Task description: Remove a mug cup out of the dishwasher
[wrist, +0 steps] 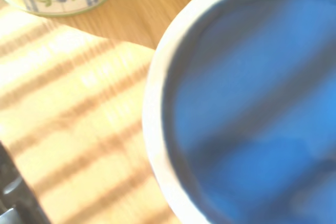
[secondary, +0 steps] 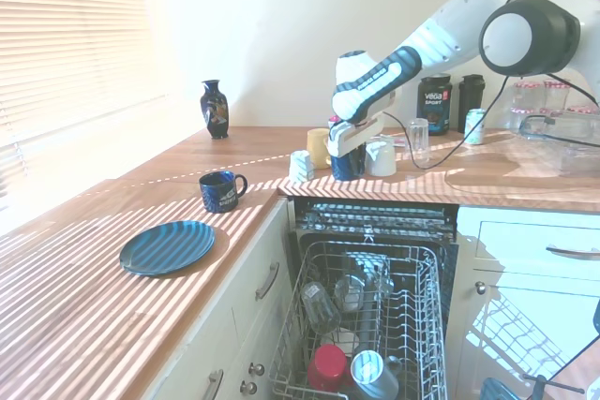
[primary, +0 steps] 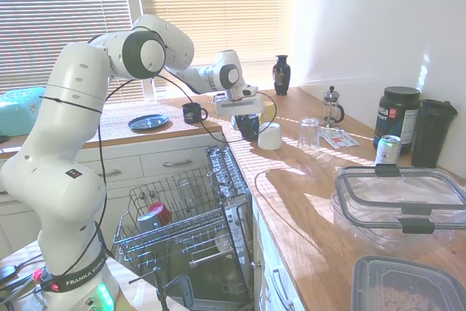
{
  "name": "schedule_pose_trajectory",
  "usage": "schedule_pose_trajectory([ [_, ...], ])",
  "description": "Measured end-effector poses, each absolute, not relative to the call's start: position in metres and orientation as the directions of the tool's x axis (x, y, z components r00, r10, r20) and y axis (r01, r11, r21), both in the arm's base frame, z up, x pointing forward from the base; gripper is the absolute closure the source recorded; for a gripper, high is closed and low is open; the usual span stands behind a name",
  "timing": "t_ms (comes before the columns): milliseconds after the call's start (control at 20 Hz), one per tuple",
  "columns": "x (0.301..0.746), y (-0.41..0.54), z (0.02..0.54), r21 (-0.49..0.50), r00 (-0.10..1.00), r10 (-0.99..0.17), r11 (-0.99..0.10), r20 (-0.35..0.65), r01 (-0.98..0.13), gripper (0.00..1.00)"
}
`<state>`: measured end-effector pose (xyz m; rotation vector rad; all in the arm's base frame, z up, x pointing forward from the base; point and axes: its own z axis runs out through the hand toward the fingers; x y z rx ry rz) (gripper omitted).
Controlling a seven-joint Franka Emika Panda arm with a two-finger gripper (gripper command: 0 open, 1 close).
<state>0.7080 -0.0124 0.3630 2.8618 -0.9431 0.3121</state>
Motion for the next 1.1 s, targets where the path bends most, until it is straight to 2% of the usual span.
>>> schedule_pose_trajectory([
  [500, 0.711, -0.006, 0.368, 0.025, 0.757, -0.607, -0.776, 0.24, -0.63, 0.0],
  [800, 0.71, -0.01, 0.395, 0.0, 0.736, -0.62, -0.765, 0.27, -0.644, 0.0],
  [1100, 0.662, 0.001, 0.432, -0.036, 0.728, -0.629, -0.763, 0.274, -0.646, 0.0],
])
